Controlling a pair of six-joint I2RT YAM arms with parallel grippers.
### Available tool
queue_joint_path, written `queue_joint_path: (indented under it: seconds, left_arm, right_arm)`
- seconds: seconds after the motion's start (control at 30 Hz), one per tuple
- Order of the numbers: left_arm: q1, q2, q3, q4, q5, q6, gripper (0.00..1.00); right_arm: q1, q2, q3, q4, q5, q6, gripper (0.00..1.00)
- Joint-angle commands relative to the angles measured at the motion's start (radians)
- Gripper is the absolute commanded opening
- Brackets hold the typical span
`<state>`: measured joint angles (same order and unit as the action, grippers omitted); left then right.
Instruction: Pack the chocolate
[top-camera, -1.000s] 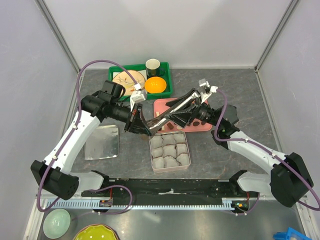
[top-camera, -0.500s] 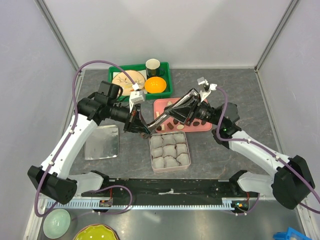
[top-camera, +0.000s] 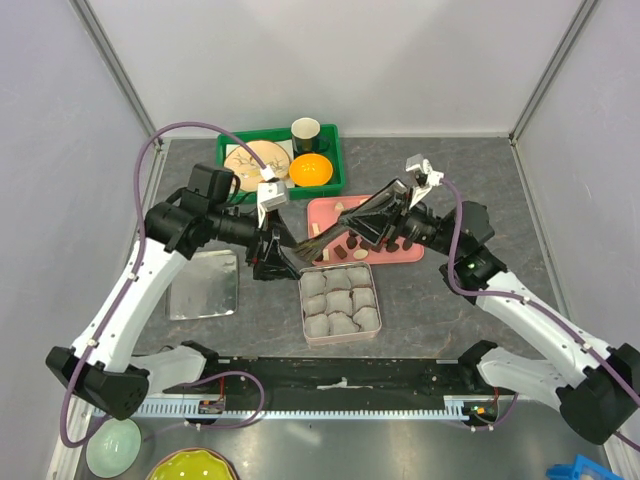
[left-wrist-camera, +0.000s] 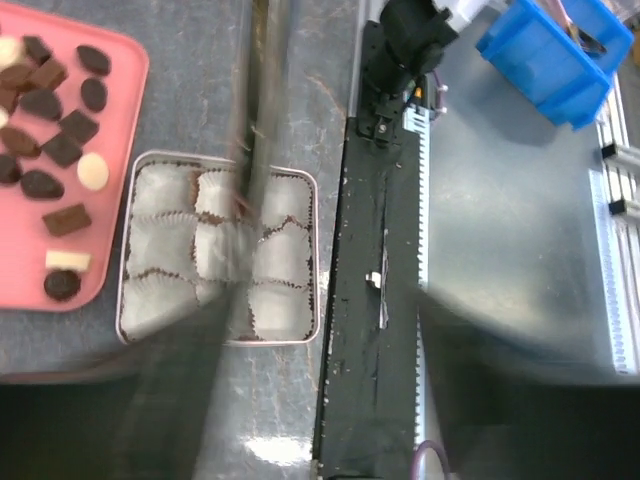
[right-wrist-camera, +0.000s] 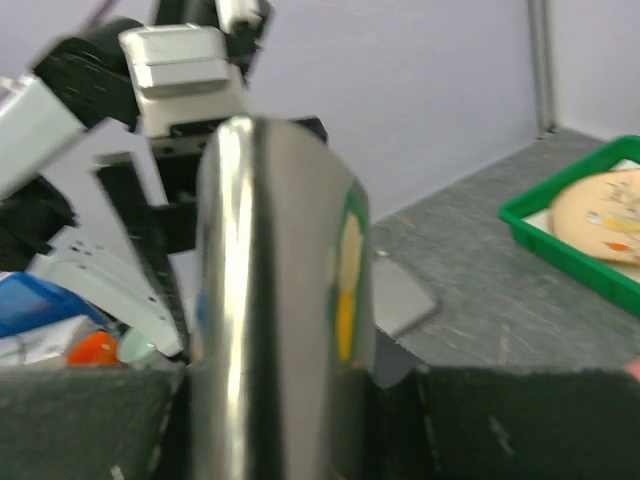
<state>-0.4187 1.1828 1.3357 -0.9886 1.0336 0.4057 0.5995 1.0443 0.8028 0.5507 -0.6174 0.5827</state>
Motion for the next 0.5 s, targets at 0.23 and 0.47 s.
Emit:
queue_joint_path:
  seconds: [0.23, 0.47]
  left_arm:
    - [0.044, -0.118, 0.019, 0.156, -0.636, -0.188, 0.99]
    - [0.116, -0.063, -0.058, 0.171, -0.632, -0.212, 0.99]
  right_arm:
    - [-0.007, -0.037, 0.161, -0.439, 0.361, -0.429, 0.25]
    - [-0.007, 0.182, 0.141, -0.298, 0.586, -0.517, 0.25]
